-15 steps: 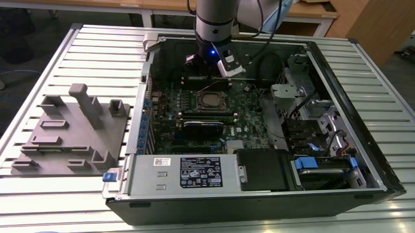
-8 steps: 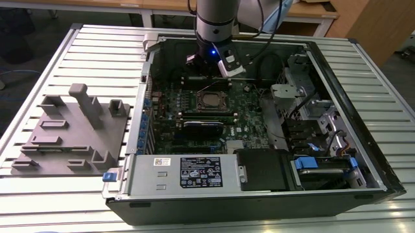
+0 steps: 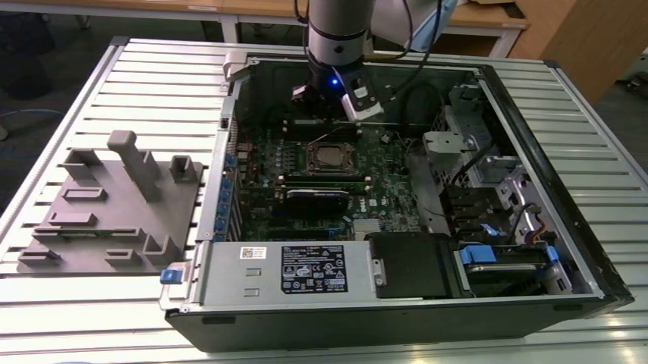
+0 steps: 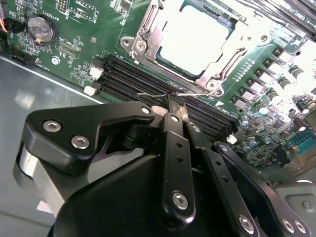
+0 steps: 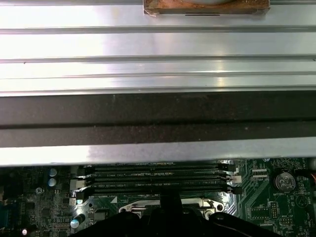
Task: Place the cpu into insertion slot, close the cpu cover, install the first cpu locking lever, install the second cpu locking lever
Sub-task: 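Install the first cpu locking lever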
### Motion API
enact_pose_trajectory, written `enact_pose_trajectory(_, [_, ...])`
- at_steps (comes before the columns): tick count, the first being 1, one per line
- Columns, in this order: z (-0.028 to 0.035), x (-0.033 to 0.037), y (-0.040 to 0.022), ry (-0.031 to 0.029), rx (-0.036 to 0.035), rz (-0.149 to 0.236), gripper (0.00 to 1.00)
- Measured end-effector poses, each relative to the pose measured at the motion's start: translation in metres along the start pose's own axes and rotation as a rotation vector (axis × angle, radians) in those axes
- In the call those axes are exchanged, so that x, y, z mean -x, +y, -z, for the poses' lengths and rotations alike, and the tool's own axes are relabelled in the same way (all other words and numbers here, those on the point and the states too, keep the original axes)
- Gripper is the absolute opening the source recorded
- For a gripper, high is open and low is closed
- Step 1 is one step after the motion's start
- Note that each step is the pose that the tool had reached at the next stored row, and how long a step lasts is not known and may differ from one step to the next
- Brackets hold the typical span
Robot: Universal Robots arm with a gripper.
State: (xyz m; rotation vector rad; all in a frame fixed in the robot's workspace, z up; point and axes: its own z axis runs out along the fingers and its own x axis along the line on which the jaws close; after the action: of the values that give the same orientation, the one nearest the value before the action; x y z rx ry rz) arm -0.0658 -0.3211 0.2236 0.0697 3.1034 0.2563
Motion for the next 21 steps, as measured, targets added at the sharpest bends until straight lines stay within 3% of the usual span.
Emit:
enact_pose_trajectory(10, [-0.0075, 0.0000, -0.0013, -0.0034, 0.0011, 0.001, 0.10])
enact_pose_trajectory(16, [-0.0096, 0.0037, -0.0015, -0.0034, 0.0009, 0.000, 0.10])
enact_pose_trajectory(18, [-0.0099, 0.0037, -0.0015, -0.0053, 0.0003, -0.011, 0.10])
enact_pose_trajectory(21, [-0.0107, 0.0037, -0.0017, -0.0130, -0.0010, -0.057, 0.10])
